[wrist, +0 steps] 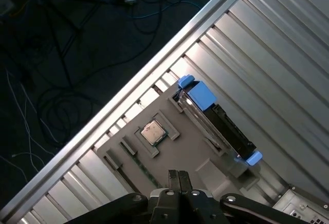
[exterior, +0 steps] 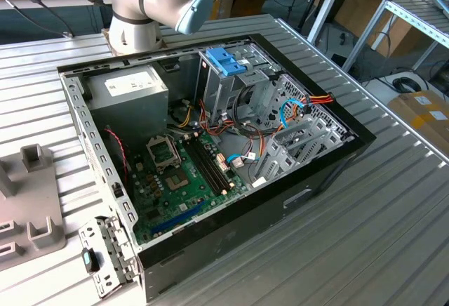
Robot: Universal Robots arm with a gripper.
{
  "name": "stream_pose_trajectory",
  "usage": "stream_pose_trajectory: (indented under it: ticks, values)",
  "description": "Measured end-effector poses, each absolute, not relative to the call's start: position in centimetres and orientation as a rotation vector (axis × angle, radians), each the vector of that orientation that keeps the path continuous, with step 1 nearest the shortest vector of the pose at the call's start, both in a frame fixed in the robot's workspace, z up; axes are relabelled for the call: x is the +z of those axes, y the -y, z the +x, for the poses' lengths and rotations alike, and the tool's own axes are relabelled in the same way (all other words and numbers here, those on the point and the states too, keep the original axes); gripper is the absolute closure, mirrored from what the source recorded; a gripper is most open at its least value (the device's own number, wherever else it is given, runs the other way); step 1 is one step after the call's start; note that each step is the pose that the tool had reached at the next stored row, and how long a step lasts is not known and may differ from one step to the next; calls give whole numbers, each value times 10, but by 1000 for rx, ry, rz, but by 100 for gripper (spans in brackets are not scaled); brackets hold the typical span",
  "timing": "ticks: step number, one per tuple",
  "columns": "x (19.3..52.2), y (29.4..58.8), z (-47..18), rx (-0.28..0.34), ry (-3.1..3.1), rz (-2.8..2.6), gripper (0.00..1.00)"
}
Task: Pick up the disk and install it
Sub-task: 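Pick up the disk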
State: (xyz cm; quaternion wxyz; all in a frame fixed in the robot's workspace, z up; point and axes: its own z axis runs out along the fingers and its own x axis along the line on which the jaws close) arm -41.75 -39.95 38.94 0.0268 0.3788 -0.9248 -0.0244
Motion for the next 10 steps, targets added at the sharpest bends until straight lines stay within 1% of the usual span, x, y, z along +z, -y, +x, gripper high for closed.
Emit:
stream_pose_trajectory:
  ticks: [10]
  values:
    - [389, 399, -417, -74, 2844, 1198, 89]
